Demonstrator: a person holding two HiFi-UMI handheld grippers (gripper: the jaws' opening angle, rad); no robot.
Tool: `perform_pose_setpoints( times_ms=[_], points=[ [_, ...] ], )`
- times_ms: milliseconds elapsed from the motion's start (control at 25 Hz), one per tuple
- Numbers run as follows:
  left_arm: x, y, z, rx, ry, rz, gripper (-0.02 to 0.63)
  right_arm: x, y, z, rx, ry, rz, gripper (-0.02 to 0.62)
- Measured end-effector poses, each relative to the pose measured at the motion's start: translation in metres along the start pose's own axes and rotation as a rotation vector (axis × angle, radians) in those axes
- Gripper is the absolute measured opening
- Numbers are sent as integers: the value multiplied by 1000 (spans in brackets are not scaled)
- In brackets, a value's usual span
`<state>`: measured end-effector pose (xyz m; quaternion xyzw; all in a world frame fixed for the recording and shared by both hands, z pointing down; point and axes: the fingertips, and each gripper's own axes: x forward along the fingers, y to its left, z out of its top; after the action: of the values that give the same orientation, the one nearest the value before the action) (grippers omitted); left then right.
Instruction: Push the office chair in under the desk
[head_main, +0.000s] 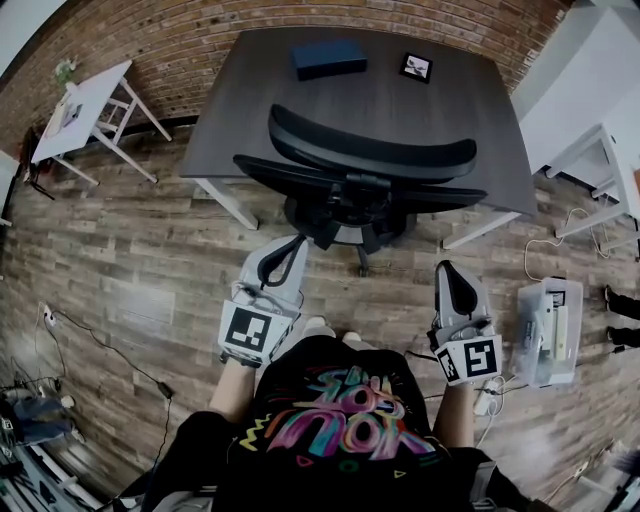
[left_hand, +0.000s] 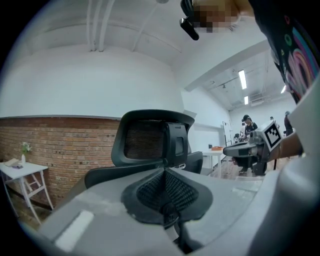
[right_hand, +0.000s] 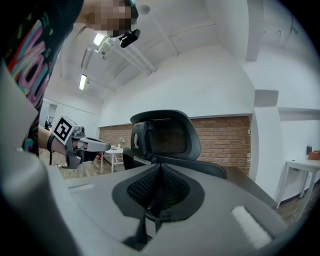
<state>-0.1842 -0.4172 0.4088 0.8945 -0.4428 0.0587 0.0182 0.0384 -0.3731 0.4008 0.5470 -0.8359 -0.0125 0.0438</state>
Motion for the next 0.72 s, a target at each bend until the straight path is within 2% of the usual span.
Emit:
perform_pose_setpoints(
  times_ms=[360,480,720],
  points=[
    [-1,2,-2,-6,5,17,2,1,-2,-3,-13,20,15,-2],
    [-3,2,-3,17,6,16,2,-1,-5,-2,-9,20,10,-2],
    [-3,4,-6,-2,19,31,2,-3,-5,0,11,7,5,-2]
  ],
)
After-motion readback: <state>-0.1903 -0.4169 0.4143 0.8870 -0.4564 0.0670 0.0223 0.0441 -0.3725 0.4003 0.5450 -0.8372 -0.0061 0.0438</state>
